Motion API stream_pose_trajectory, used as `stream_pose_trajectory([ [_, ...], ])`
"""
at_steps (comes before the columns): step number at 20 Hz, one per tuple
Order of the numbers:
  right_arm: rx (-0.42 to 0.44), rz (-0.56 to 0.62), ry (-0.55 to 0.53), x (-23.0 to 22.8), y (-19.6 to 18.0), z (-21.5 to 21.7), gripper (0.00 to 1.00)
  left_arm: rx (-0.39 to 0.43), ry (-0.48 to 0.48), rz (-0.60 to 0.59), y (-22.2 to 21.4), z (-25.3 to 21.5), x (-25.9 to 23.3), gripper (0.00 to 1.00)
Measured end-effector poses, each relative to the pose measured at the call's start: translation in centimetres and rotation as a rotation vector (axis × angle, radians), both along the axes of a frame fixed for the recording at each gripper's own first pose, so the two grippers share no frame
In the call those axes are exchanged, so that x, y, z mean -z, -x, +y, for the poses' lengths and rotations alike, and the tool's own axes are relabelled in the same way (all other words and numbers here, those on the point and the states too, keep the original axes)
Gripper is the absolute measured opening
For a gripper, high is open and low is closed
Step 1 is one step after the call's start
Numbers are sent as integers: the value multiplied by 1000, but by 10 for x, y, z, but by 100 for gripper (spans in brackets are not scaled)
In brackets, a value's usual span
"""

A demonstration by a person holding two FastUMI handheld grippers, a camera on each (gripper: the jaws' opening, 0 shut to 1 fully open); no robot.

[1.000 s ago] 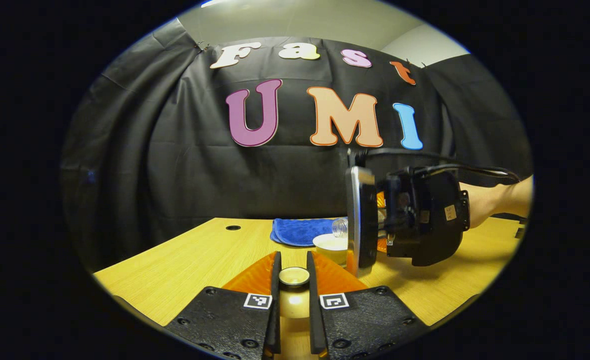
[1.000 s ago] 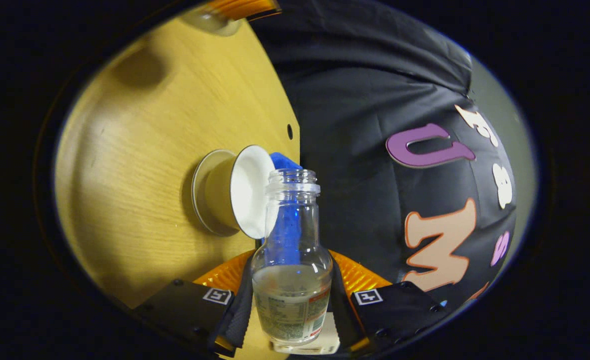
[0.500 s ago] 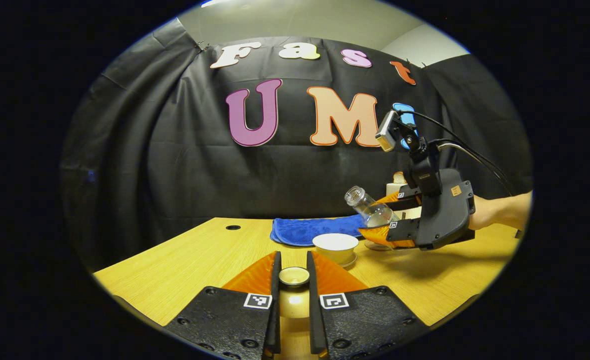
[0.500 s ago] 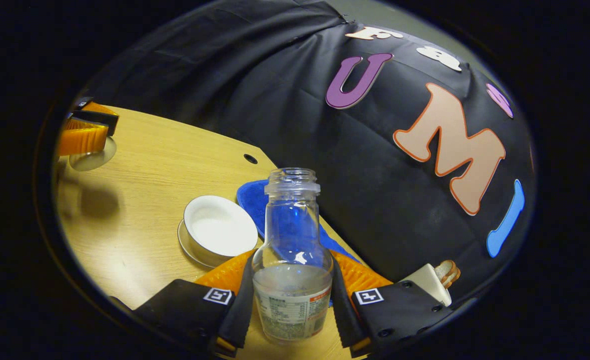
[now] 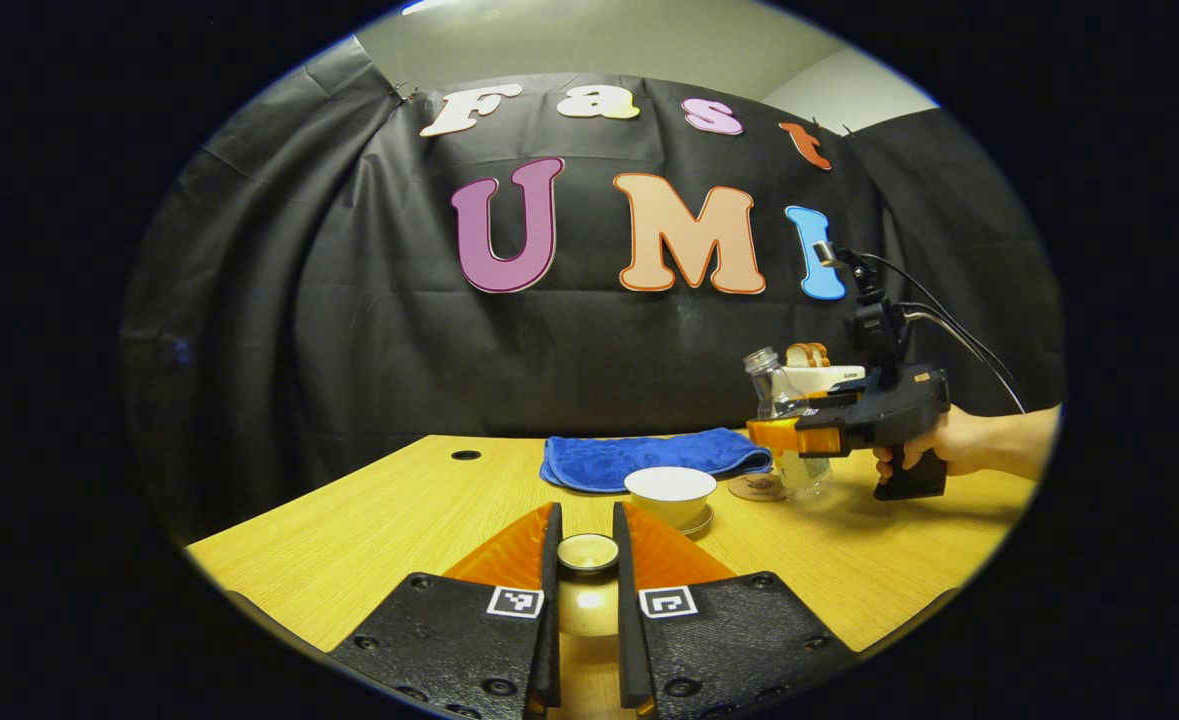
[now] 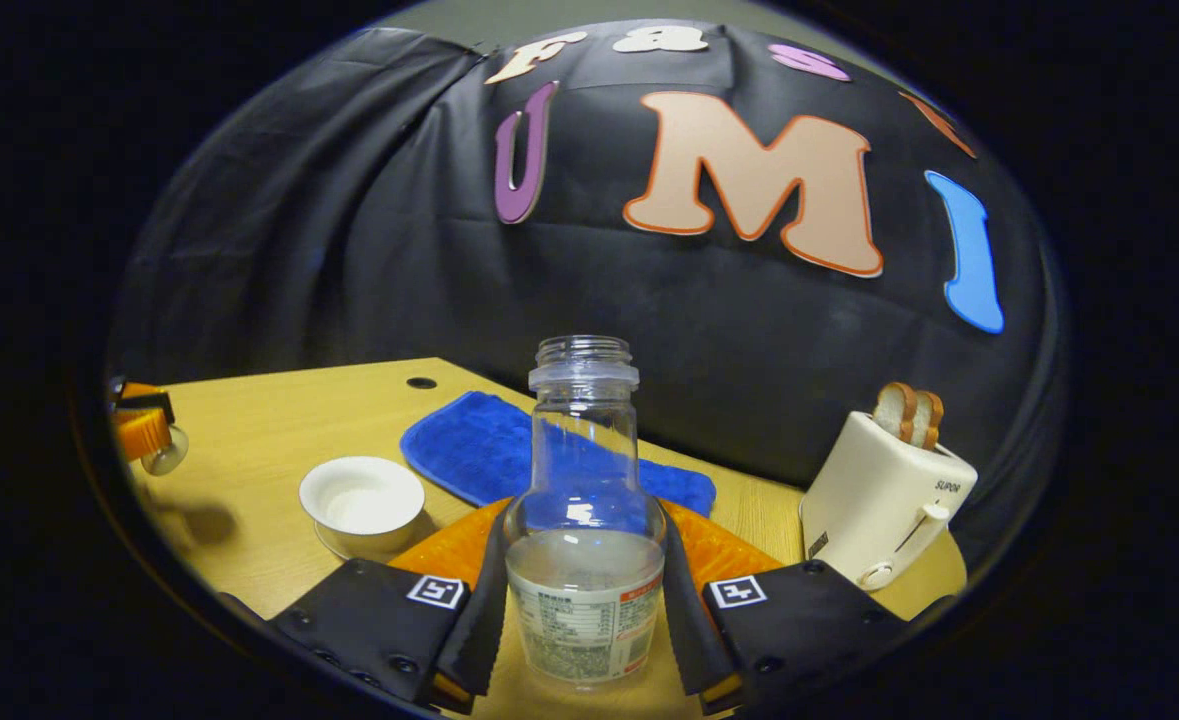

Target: Open the teacup lid with one hand, grasp the water bottle and pour water into the teacup with the other hand; after pouring, place the water bottle on the coaster and then close the teacup lid.

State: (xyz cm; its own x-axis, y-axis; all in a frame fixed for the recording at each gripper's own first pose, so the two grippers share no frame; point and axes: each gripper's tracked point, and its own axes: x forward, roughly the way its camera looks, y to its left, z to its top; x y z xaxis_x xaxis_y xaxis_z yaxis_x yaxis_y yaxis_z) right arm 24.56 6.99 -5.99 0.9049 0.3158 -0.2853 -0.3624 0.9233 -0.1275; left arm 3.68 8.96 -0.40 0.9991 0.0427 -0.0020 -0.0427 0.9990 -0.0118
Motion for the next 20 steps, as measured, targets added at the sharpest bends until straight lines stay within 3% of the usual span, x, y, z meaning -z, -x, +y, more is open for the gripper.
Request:
stream_pose_trajectory([
  [4, 71, -14, -197, -6, -18, -3, 75, -2, -1, 0, 0, 0, -1, 20],
  [7, 149, -54, -283, -10, -38, -11, 73, -2, 1, 1, 0, 0, 0, 20],
  [12, 184, -121, -262, -15, -45, -14, 72, -2, 1, 0, 0, 0, 0, 20],
  [20, 221, -88, -257, 5, -47, -16, 74, -2, 1, 1, 0, 1, 0, 20],
])
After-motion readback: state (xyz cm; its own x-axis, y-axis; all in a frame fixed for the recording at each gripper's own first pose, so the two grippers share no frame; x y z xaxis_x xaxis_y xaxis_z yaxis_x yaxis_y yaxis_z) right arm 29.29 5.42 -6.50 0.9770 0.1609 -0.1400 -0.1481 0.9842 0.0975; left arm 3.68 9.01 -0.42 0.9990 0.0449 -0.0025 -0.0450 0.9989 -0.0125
